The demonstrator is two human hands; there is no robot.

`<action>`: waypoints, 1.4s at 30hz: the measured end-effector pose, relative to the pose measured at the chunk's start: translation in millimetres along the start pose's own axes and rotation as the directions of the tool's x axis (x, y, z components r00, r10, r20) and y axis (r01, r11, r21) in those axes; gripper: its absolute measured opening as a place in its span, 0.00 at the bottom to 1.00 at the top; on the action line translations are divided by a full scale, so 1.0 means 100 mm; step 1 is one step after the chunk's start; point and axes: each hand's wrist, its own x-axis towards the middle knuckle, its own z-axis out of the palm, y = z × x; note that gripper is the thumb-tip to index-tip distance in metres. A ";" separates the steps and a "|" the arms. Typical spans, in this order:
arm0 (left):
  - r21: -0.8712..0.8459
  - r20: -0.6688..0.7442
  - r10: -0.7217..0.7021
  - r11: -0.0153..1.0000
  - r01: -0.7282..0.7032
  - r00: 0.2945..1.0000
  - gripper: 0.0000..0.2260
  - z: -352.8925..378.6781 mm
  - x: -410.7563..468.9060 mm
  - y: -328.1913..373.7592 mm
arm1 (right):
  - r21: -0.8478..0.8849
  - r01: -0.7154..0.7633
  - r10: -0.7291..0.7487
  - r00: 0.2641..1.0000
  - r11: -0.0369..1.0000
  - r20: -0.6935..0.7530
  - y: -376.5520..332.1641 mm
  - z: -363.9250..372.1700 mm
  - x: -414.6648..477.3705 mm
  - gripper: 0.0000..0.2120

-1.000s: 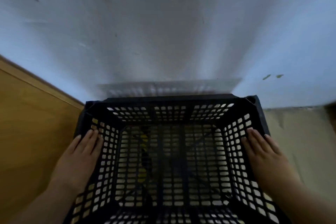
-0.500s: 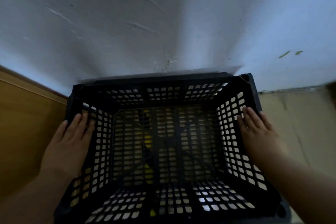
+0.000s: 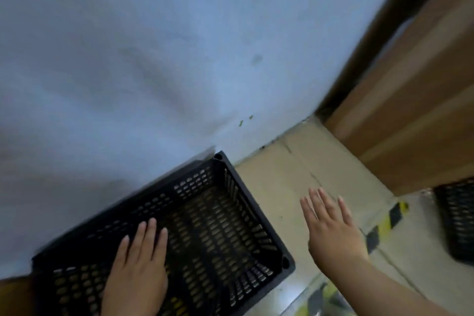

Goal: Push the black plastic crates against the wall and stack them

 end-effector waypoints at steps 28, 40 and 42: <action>0.046 0.032 0.686 0.725 -0.687 0.727 0.30 -0.92 -0.13 7.93 | -0.127 -0.755 0.765 0.638 0.643 0.087 6.25 -0.46 -4.80 0.35; 0.228 0.148 0.522 0.808 -0.543 0.840 0.30 -1.13 0.99 9.59 | -0.103 -0.753 0.756 0.626 0.650 0.190 8.13 -0.33 -4.04 0.30; 0.178 0.219 0.462 0.847 -0.500 0.860 0.30 -1.06 1.35 9.84 | -0.106 -0.760 0.763 0.617 0.641 0.190 8.53 -0.21 -3.80 0.30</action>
